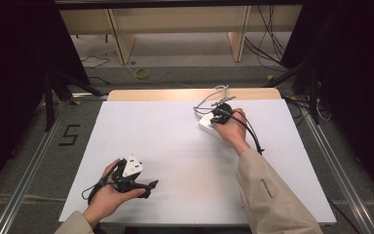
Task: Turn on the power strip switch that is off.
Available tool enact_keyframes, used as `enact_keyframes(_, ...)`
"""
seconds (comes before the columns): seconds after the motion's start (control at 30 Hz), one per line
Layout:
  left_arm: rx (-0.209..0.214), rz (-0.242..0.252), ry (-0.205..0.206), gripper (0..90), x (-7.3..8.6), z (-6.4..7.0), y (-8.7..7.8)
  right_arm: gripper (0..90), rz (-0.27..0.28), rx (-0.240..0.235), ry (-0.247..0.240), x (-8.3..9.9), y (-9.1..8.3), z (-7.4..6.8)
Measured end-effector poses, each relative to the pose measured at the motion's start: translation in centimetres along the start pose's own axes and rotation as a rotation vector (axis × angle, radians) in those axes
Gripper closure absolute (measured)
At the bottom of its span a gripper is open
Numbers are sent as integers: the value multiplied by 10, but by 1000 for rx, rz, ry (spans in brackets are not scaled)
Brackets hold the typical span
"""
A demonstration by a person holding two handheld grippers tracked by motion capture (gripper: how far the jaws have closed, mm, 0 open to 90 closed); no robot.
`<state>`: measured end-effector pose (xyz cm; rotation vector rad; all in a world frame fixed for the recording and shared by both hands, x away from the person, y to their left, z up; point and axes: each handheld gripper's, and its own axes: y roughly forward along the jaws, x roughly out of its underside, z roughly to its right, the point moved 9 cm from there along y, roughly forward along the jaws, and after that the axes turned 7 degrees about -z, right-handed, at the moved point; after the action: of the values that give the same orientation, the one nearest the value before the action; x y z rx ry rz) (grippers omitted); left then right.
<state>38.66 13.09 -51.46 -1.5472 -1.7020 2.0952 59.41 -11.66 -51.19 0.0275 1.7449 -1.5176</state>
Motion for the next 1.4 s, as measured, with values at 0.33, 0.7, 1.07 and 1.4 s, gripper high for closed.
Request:
enact_keyframes(0.33, 0, 0, -4, 163, 0, 1, 0, 757, 11, 1, -14, 3, -20, 4)
enact_keyframes(0.7, -9, -3, -12, 161, 1, -2, -1, 616, 24, -41, -52, 33, -45, 3)
enact_keyframes(1.07, -15, -2, -26, 160, 2, -3, -2, 511, 126, -150, -44, 70, -82, -1)
enact_keyframes(1.4, -18, -5, -30, 160, 3, -4, -2, 363, 170, -180, -62, 115, -113, -19)
